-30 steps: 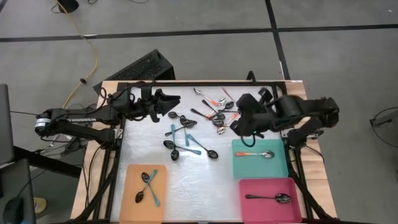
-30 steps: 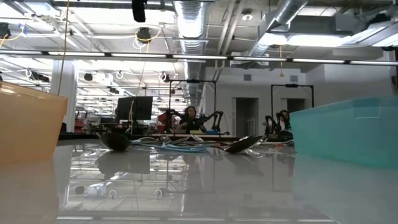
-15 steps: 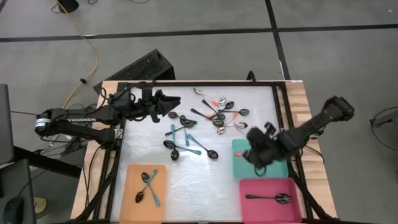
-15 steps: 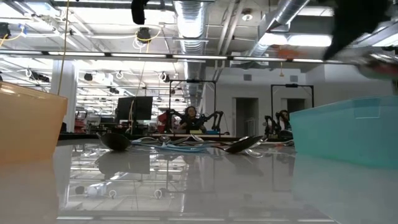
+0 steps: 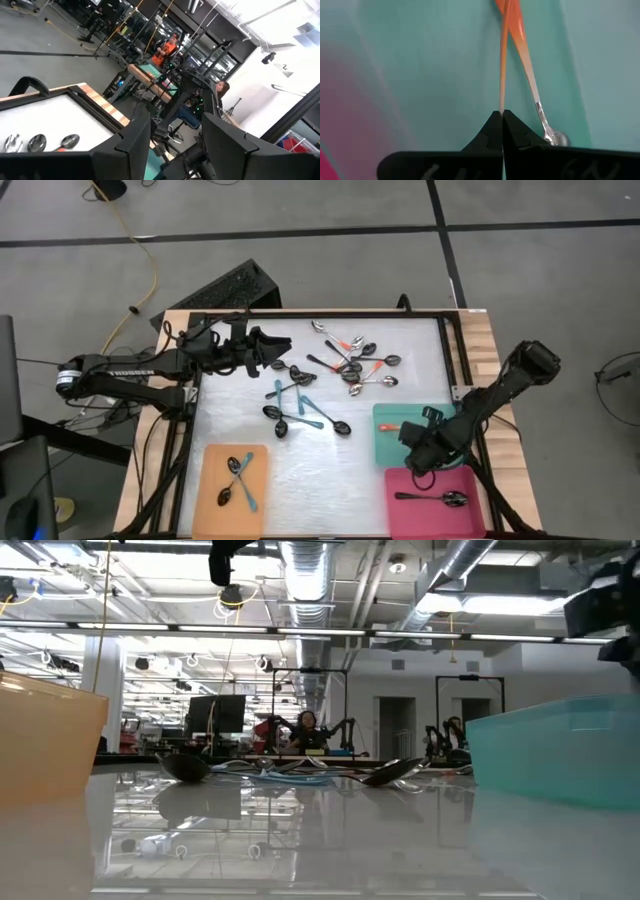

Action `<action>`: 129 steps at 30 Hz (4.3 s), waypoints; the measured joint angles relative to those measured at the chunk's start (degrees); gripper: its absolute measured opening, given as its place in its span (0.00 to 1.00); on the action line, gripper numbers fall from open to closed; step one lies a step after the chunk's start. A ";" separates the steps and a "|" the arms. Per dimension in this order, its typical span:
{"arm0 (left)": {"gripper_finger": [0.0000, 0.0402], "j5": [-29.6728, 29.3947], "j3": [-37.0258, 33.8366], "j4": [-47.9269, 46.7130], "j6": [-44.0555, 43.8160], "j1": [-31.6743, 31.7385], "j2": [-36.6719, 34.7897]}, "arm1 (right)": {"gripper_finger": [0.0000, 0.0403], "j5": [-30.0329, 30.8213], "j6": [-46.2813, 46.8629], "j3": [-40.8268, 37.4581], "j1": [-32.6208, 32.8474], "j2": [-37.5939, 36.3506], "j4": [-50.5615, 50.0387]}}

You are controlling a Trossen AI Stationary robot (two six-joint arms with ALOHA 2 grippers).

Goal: Sort silverware by color (type)
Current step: Put the orange spoon into the blue bin, then put the black spoon into the pink bin

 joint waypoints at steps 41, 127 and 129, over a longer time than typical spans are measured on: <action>0.41 -4.18 0.00 -1.96 -0.48 0.00 0.00 | 0.15 -1.35 0.30 -0.07 -0.53 8.20 5.72; 0.41 20.54 0.02 -24.39 6.51 21.00 -3.63 | 0.36 1.04 -16.66 -0.07 -50.24 -9.49 43.74; 0.41 21.39 0.02 -25.07 6.59 22.55 -3.61 | 0.36 0.30 -16.63 0.34 -50.34 -7.54 43.84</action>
